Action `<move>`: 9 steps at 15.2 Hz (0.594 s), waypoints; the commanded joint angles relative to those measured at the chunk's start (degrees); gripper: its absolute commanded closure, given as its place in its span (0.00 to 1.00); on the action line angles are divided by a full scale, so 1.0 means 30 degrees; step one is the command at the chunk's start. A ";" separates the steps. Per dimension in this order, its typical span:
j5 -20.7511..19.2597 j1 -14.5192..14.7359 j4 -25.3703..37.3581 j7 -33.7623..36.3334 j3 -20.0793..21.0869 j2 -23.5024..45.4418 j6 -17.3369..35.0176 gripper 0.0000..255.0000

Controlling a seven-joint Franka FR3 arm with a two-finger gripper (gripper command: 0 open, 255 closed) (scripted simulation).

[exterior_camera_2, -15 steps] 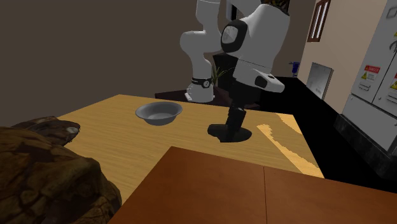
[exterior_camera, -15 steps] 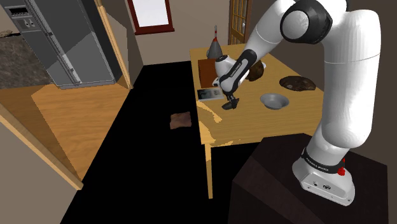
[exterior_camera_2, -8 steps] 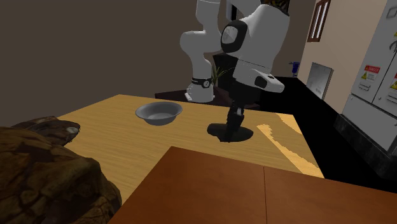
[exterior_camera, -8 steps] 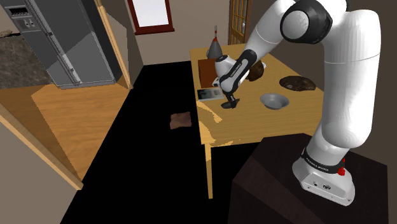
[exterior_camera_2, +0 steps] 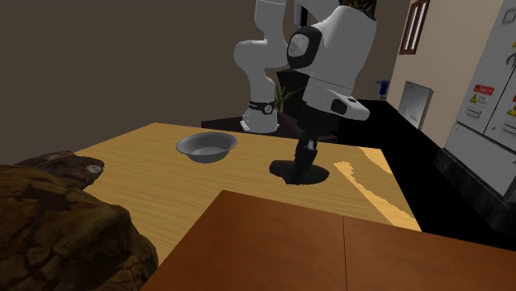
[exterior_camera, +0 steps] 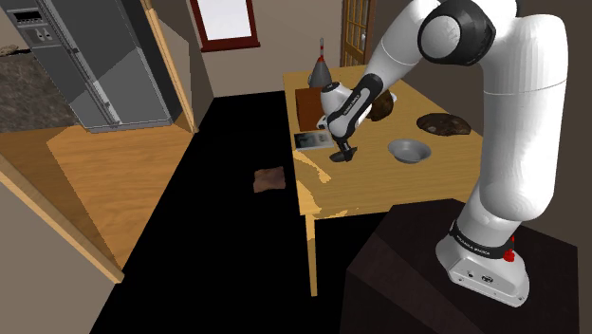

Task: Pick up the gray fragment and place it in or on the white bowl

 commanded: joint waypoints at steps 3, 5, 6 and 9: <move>0.0011 0.0040 0.0017 -0.0145 -0.0012 -0.0646 -0.0644 1.00; 0.0021 0.0066 0.0049 -0.0241 -0.0019 -0.1062 -0.1082 1.00; 0.0025 0.0080 0.0071 -0.0289 -0.0021 -0.1266 -0.1304 1.00; 0.0041 0.0119 0.0162 -0.0433 -0.0026 -0.1860 -0.1975 1.00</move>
